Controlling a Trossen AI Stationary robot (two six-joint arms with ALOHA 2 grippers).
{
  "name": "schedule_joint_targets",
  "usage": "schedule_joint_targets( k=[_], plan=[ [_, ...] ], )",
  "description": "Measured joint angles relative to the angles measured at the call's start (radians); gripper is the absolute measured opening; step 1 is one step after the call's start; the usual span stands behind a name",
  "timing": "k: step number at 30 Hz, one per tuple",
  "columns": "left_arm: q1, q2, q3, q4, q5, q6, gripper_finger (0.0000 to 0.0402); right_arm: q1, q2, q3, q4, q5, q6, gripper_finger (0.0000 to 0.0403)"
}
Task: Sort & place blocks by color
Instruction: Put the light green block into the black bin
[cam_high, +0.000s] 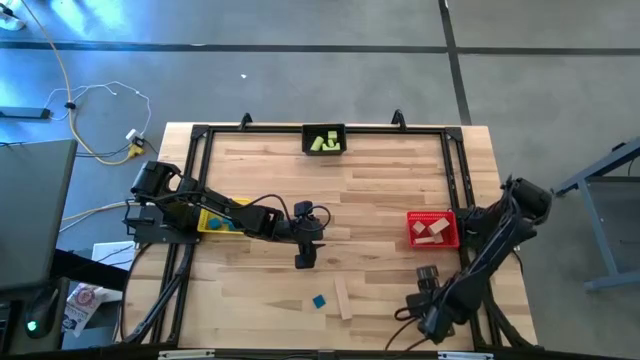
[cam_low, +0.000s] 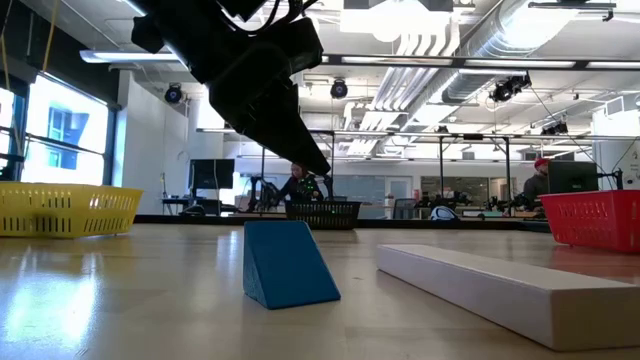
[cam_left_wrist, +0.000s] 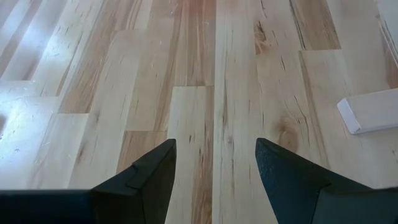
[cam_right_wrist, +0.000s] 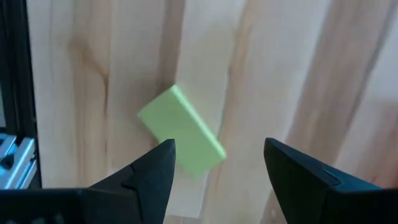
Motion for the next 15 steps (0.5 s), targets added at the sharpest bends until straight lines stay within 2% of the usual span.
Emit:
schedule_joint_targets(
  k=[10,15],
  plan=[
    [0.0,0.0,0.0,-0.015,0.0,0.0,0.0207,0.067,0.052,0.0,0.014,-0.018,-0.008,0.0232],
    [0.0,0.0,0.0,-0.019,0.0,0.0,0.0207,0.082,0.051,0.0,0.02,0.023,-0.029,0.0232]
  ],
)
